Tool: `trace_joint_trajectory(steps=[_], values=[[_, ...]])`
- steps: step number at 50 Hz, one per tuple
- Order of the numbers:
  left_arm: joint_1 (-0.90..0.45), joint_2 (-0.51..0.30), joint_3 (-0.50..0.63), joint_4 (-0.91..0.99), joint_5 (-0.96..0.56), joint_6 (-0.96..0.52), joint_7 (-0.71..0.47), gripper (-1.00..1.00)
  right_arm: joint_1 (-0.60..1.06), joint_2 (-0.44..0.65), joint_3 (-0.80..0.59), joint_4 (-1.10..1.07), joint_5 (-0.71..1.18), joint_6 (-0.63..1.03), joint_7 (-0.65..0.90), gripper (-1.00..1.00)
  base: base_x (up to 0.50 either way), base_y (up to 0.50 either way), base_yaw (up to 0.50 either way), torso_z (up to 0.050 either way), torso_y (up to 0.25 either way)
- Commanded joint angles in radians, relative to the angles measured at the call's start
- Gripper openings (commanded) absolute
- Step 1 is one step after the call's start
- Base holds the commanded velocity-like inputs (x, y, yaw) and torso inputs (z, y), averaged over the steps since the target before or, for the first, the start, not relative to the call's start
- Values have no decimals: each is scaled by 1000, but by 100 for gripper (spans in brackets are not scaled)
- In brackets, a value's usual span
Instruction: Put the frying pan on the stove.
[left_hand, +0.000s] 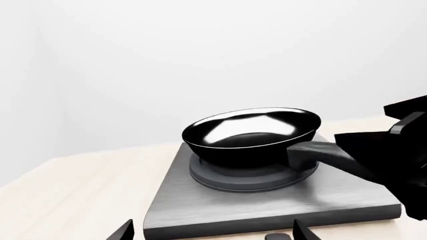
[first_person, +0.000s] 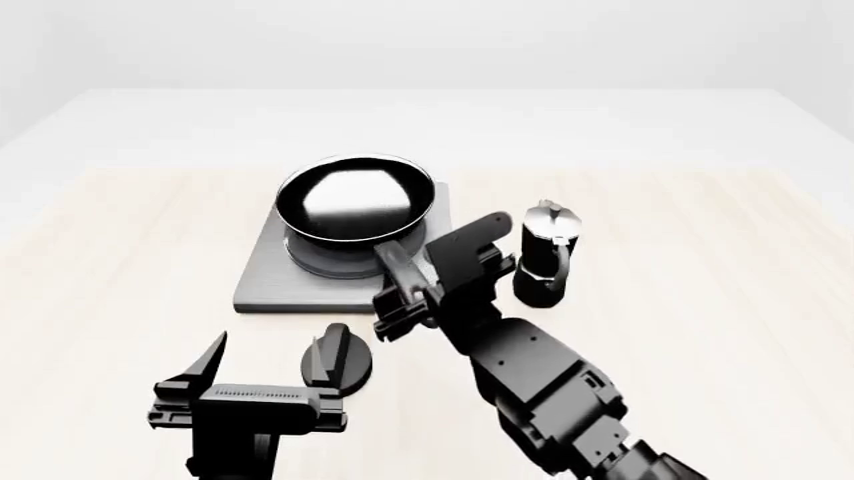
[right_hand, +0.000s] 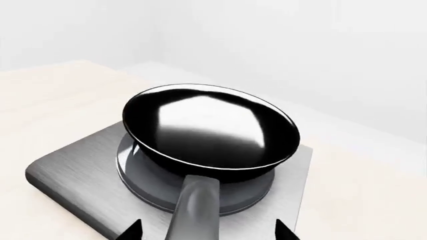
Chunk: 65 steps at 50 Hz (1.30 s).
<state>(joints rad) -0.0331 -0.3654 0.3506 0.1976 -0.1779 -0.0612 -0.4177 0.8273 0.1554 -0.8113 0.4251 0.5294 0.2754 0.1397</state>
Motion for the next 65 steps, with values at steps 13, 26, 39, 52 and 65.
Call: trace_joint_trajectory(steps=[13,26,39,52,65], values=[[-10,-9,0,24,-6,-23,-8,100,-40,84,44,-236,61,57,69,100,0,0,0,0,0],[-23,-16,-2,59,-9,-51,-15,100,-76,168,101,-407,110,74,128,100,0,0,0,0,0],[-21,-29,-9,97,-14,-66,-22,100,-133,246,160,-532,149,61,179,100,0,0,0,0,0],[-13,-49,-10,157,-22,-93,-24,100,-207,329,199,-665,161,53,247,100,0,0,0,0,0],[-10,-66,-18,230,-25,-132,-39,100,-272,385,241,-743,179,25,284,100,0,0,0,0,0]])
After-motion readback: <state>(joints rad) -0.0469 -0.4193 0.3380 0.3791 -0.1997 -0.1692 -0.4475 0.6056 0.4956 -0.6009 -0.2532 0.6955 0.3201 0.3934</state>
